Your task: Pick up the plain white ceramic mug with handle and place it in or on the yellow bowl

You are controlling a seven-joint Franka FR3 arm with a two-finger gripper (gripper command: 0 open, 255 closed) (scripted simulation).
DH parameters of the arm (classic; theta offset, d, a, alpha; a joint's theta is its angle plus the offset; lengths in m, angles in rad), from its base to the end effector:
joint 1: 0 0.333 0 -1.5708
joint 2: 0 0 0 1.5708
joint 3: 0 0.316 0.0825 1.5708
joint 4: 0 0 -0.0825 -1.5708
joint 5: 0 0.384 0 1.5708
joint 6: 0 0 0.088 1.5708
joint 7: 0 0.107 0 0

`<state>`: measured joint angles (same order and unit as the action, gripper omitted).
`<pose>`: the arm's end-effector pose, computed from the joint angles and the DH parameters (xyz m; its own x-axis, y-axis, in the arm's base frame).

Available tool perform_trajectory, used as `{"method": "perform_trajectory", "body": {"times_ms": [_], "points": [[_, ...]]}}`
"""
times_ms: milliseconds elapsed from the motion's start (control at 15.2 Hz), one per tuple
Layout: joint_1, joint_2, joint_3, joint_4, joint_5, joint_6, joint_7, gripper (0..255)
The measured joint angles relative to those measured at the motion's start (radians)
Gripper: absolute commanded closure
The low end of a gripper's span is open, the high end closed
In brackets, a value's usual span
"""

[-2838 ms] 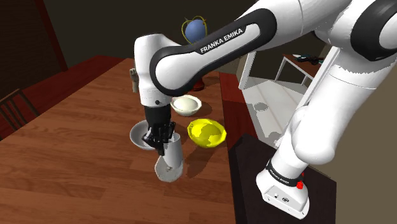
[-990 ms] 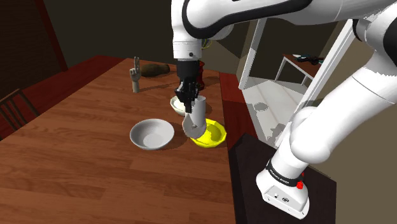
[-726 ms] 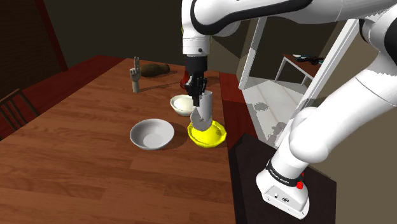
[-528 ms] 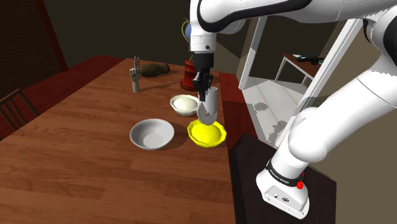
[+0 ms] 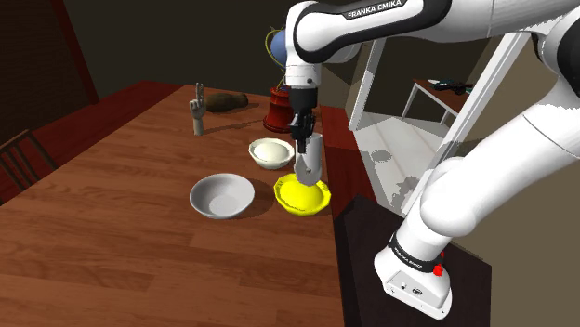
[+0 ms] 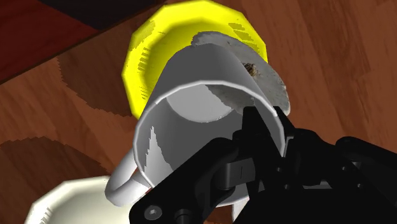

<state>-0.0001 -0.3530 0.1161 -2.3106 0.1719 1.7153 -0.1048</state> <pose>0.4107 0.0663 0.4642 0.9576 0.1746 -0.2291 0.1442 -0.9791 -0.1435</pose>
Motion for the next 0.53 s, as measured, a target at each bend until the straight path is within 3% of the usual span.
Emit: {"method": "perform_trajectory", "body": {"times_ms": [528], "points": [[0.002, 0.033, 0.007, -0.076, 0.005, 0.109, -0.01, 255]]}}
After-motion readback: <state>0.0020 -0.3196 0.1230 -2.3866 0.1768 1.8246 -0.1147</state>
